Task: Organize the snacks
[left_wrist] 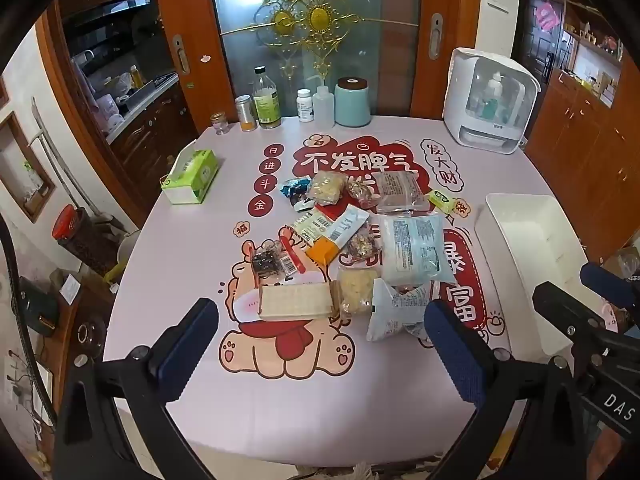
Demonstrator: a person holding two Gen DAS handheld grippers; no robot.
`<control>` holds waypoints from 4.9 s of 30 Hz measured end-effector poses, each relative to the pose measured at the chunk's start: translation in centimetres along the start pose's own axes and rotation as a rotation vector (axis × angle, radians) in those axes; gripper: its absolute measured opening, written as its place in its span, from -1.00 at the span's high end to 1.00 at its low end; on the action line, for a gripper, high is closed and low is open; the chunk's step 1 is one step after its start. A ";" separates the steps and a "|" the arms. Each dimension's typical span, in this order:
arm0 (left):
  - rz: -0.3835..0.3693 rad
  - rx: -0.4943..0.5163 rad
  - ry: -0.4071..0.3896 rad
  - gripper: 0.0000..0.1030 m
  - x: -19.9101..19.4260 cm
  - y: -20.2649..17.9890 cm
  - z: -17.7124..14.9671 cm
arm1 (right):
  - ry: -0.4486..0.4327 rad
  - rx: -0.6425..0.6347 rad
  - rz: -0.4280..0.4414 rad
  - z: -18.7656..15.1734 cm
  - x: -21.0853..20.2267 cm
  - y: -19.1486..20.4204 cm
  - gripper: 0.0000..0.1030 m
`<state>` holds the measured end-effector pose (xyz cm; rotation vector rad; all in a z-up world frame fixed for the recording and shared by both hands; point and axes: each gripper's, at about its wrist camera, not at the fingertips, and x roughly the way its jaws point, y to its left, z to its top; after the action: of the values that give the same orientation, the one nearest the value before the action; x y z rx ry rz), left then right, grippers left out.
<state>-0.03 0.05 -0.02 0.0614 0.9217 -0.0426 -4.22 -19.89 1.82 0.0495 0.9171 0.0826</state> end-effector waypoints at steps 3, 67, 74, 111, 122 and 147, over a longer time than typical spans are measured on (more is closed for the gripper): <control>0.001 0.004 0.006 -0.99 0.0 0.0 0.0 | -0.006 0.000 0.000 0.0 0.0 0.0 -0.45; -0.034 0.037 0.040 -0.99 1.4 0.3 -0.3 | 0.020 0.006 -0.018 0.7 2.0 2.1 -0.45; -0.036 0.038 0.042 -0.99 1.5 0.3 -0.2 | 0.021 0.007 -0.018 0.7 1.9 2.0 -0.45; -0.160 0.356 0.234 -0.99 17.9 6.4 -2.0 | 0.362 0.356 0.039 -4.4 17.1 -1.4 -0.45; -0.207 0.679 0.282 -0.99 23.5 2.6 -2.9 | 0.442 0.800 0.189 -5.8 22.5 -3.0 -0.45; -0.242 0.737 0.370 -0.99 27.3 0.2 -3.4 | 0.381 0.619 -0.076 -5.1 23.8 -4.2 0.00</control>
<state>13.75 0.25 -23.79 0.6589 1.2389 -0.6123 6.35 -21.83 -20.38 0.5893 1.2969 -0.2743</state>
